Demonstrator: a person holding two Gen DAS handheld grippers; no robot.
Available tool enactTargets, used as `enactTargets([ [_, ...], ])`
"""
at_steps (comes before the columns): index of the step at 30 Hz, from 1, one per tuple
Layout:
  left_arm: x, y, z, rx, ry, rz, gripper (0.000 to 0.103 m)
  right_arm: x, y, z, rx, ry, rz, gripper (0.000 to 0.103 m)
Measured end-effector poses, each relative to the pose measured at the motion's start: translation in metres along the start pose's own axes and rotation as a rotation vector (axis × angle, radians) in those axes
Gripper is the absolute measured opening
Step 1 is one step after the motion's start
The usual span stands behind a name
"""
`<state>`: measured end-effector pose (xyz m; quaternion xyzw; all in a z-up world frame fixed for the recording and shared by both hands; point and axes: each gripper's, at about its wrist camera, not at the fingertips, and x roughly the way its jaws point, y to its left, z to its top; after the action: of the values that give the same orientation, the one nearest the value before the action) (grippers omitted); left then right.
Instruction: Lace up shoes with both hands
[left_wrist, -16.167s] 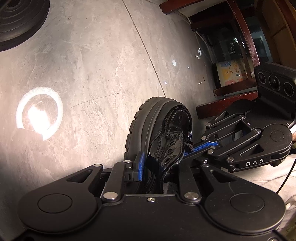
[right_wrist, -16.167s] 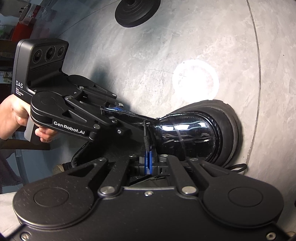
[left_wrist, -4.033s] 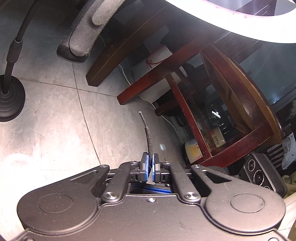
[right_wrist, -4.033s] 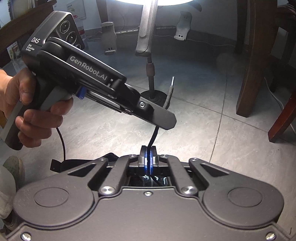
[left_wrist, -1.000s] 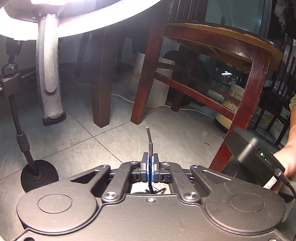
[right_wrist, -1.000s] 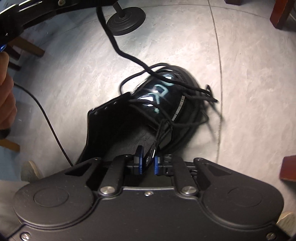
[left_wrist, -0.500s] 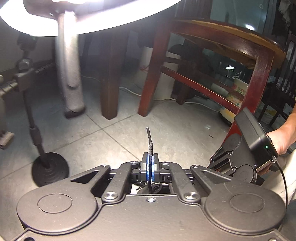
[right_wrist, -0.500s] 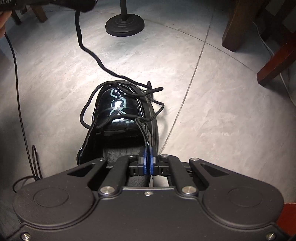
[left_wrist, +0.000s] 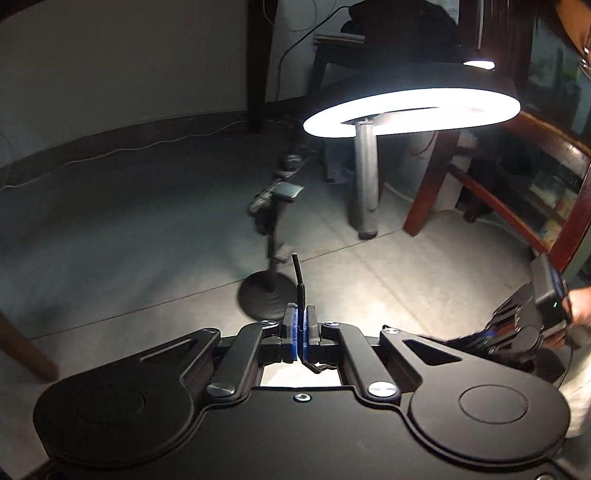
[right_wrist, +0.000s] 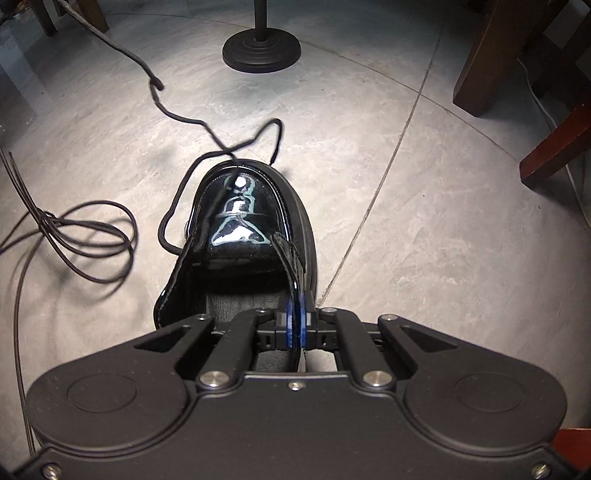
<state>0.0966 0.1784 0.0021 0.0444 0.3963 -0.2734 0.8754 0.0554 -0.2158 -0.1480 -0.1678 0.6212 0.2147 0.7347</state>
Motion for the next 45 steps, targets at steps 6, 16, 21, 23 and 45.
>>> enactTargets([
  [6,0.027,-0.023,0.001,0.060,0.013,-0.169,0.003,0.001,0.000,0.000,0.015,0.001,0.004,0.004],
  [16,0.144,-0.120,-0.009,0.200,0.332,-0.561,0.003,0.004,-0.012,0.000,0.055,0.001,0.065,0.005],
  [21,0.203,-0.152,-0.014,0.246,0.523,-0.631,0.003,0.007,-0.036,-0.001,0.178,0.014,0.172,0.005],
  [23,0.219,-0.160,-0.014,0.226,0.557,-0.647,0.003,0.010,-0.049,-0.002,0.251,0.019,0.232,0.005],
  [45,0.295,-0.197,-0.011,0.243,0.876,-0.634,0.003,0.054,-0.121,-0.049,0.843,0.029,0.667,0.008],
])
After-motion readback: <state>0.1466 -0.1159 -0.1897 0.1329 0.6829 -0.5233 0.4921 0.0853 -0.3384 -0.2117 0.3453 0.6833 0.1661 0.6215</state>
